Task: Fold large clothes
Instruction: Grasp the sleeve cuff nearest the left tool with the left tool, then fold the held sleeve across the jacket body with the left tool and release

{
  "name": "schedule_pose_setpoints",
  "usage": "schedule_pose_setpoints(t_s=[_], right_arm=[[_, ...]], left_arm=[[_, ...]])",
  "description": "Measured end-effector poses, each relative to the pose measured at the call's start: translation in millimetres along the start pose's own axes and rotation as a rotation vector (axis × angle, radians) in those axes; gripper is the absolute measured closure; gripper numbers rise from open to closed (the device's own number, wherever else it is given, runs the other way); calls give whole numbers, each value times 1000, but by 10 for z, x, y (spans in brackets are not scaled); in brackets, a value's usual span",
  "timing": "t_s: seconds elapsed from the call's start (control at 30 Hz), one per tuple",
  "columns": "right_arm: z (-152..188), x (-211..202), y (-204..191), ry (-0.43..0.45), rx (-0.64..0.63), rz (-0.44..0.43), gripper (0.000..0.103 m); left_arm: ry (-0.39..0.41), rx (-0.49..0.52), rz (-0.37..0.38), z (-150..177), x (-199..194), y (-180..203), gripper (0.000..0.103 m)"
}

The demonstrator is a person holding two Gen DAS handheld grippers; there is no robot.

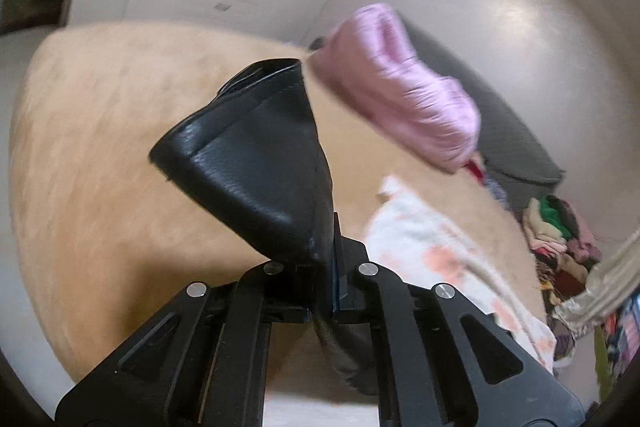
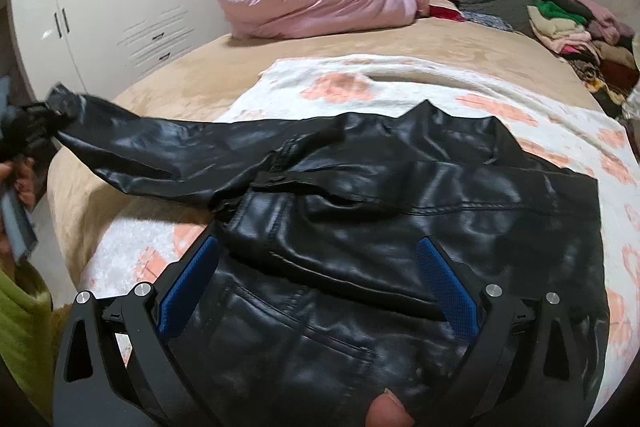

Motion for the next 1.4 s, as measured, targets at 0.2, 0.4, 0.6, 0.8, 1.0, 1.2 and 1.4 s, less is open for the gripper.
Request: schedule_pose_setpoints(t_s=[0.2, 0.4, 0.6, 0.8, 1.0, 1.2, 1.4], right_arm=[[86, -167, 260, 24, 57, 25, 4], [202, -404, 562, 77, 140, 49, 4], [328, -612, 872, 112, 208, 83, 4], [525, -812, 1226, 136, 298, 123, 4], [756, -1027, 1595, 158, 394, 174, 4], [1064, -1196, 1995, 161, 490, 230, 4], [1359, -1282, 2306, 157, 586, 249, 4]], left_arm=[[15, 120, 141, 114, -386, 798, 102], [-31, 233, 255, 516, -580, 1496, 102], [-133, 339, 335, 1095, -568, 1993, 102], [-222, 429, 379, 1667, -517, 2309, 102], [-326, 523, 401, 2303, -425, 2544, 102], [-447, 616, 362, 3135, -267, 2573, 102], [-539, 742, 274, 3888, 14, 2300, 101]])
Point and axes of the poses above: each gripper's, at about its wrist camera, not at the fingertips, and x roughly the way its jaws point, y to its right, z to its underside, the point moved 7 cm from there along x, roughly the way its jaws point, and after that the axes turned 14 degrees about -x, right-handed, at the moved point
